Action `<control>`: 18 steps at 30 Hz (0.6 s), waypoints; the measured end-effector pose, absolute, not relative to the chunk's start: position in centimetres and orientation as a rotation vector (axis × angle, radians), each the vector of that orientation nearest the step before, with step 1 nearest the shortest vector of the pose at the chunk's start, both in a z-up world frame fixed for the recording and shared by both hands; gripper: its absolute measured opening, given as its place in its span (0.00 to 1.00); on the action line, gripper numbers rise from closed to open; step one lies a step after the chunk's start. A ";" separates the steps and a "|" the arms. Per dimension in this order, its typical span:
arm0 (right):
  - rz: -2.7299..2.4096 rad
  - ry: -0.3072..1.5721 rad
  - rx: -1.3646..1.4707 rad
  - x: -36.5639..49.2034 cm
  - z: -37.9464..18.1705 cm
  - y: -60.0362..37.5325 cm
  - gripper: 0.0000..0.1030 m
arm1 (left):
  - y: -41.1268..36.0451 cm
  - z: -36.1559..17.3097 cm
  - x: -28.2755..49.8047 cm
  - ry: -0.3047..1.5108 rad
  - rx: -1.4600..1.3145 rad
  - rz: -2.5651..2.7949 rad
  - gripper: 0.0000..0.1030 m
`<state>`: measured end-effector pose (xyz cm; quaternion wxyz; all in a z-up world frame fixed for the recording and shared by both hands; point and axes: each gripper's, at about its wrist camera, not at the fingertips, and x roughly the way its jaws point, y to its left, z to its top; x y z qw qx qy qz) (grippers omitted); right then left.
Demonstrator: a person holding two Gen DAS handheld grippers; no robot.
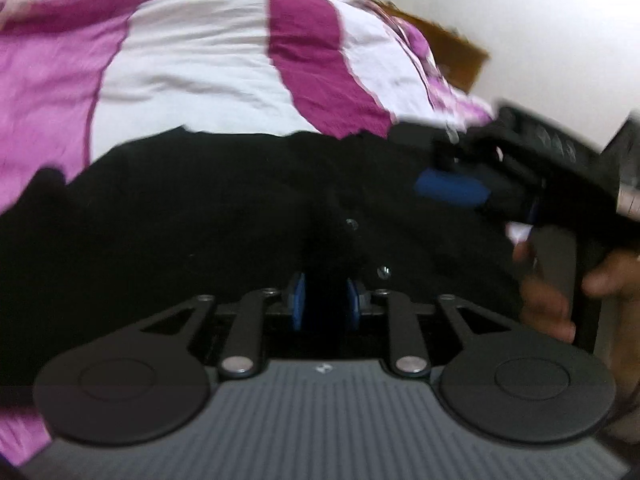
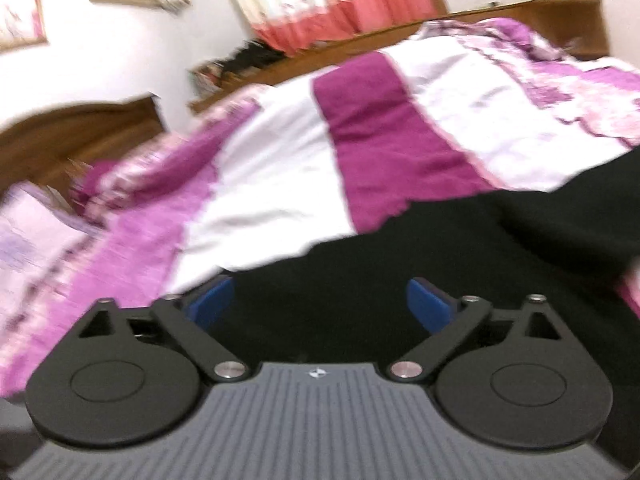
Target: Fold small clothes
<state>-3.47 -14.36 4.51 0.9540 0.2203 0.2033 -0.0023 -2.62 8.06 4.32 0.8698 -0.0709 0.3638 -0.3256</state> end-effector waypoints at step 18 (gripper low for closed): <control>0.267 0.795 0.792 0.3 0.4 -15.2 0.86 | 17.1 4.2 -3.3 0.732 -0.226 -0.246 0.23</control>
